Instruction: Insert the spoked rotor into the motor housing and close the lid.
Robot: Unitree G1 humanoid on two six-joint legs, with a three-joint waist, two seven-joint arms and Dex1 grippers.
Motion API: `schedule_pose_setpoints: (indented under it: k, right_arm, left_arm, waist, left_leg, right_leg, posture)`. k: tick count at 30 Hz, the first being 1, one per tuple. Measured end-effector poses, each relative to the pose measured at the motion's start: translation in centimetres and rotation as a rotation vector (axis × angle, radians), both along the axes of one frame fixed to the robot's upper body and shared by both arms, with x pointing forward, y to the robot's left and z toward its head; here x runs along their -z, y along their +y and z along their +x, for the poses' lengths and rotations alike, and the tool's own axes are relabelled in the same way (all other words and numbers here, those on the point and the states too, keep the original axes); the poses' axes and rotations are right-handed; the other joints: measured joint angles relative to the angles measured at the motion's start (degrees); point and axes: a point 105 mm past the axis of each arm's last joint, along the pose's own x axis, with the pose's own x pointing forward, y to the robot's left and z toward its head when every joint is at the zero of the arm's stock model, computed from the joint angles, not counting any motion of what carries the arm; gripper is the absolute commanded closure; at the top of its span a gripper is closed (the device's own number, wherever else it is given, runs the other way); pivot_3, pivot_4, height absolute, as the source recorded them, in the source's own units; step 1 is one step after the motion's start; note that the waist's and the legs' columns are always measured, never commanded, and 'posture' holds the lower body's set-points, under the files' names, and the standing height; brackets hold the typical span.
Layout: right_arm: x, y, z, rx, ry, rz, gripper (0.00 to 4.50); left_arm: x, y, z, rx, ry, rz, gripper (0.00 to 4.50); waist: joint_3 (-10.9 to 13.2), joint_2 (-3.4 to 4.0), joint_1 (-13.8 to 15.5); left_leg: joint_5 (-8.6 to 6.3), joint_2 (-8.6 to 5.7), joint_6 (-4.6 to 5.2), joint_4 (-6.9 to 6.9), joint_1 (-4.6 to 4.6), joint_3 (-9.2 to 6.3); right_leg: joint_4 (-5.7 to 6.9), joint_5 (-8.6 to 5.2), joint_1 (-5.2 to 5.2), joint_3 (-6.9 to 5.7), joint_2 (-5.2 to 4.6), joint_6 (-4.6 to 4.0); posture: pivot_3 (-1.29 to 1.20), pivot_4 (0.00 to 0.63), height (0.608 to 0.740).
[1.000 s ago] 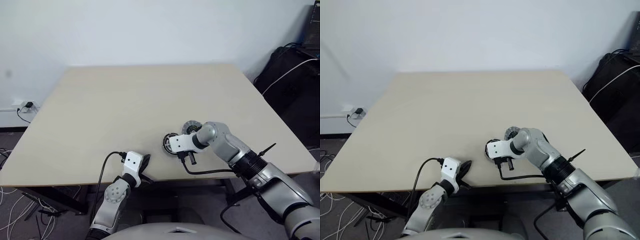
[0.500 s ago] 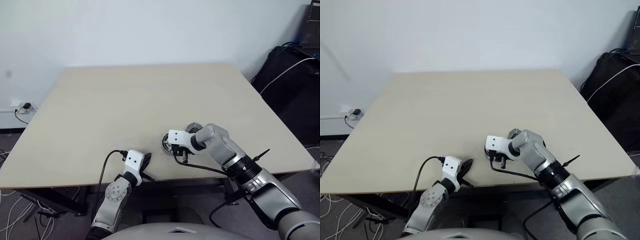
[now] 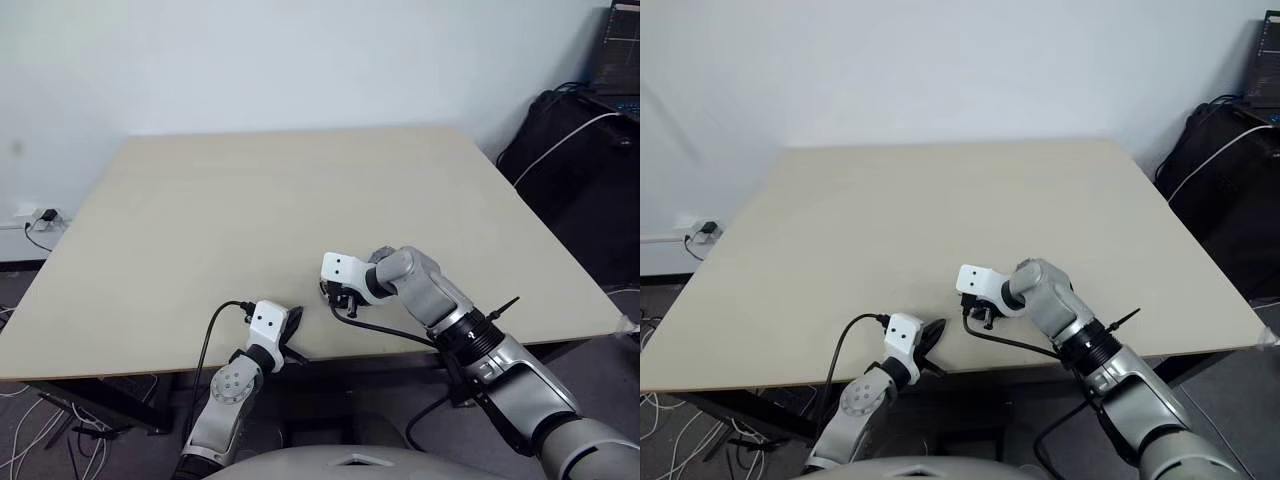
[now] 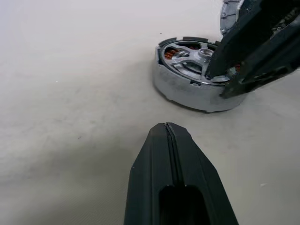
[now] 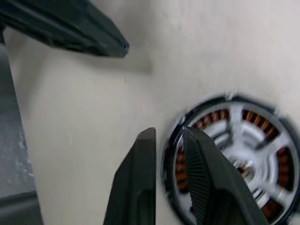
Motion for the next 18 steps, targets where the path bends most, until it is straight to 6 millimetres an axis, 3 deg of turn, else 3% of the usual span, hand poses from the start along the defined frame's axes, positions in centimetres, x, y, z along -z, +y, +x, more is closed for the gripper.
schedule_pose_setpoints:
  k: [3, 7, 11, 15, 18]
  right_arm:
    - [-1.0, 0.2, 0.1, -0.013, -0.040, 0.019, 3.53]
    - [-3.5, 1.3, 1.1, 0.021, -0.155, 0.104, 4.44]
    - [-7.0, 1.7, 3.3, 0.150, -0.369, 0.218, 4.47]
    - [-9.5, -0.4, 5.7, 0.357, -0.547, 0.287, 4.47]
    - [-10.5, -3.8, 7.0, 0.542, -0.691, 0.273, 4.47]
  left_arm:
    - [0.0, 0.0, 0.0, 0.002, 0.000, 0.001, 4.50]
    - [-0.1, -0.1, 0.0, 0.011, -0.002, 0.000, 4.50]
    - [-0.1, -0.2, 0.0, 0.024, -0.002, -0.001, 4.50]
    - [0.0, -0.1, -0.1, 0.029, -0.002, 0.003, 4.50]
    - [-0.1, -0.2, 0.0, 0.035, -0.001, 0.005, 4.50]
  waist:
    - [0.0, 0.00, 0.2]
    - [0.0, 0.00, 0.2]
    - [0.0, 0.00, 0.5]
    - [0.0, 0.00, 0.7]
    - [0.0, -0.01, 1.0]
  left_leg:
    - [-0.03, -0.02, 0.05, 0.00, -0.02, 0.00]
    - [-0.03, 0.01, 0.02, -0.02, -0.09, 0.00]
    - [-0.02, 0.00, 0.01, -0.02, -0.07, -0.01]
    - [-0.02, -0.04, 0.02, -0.02, -0.08, -0.01]
    - [-0.02, -0.06, 0.03, -0.04, -0.09, 0.00]
  right_leg:
    - [-0.05, 0.00, 0.00, 0.00, -0.03, 0.00]
    - [-0.01, -0.01, 0.00, 0.02, -0.01, 0.00]
    - [-0.02, -0.01, -0.03, 0.01, -0.01, 0.00]
    - [-0.03, 0.00, -0.04, 0.01, -0.04, -0.01]
    - [-0.04, 0.04, -0.02, 0.01, -0.06, -0.09]
  posture:
    - [0.00, 0.000, 0.740]
    - [0.00, 0.000, 0.740]
    - [0.00, 0.000, 0.740]
    - [0.00, 0.000, 0.740]
    - [0.00, 0.000, 0.740]
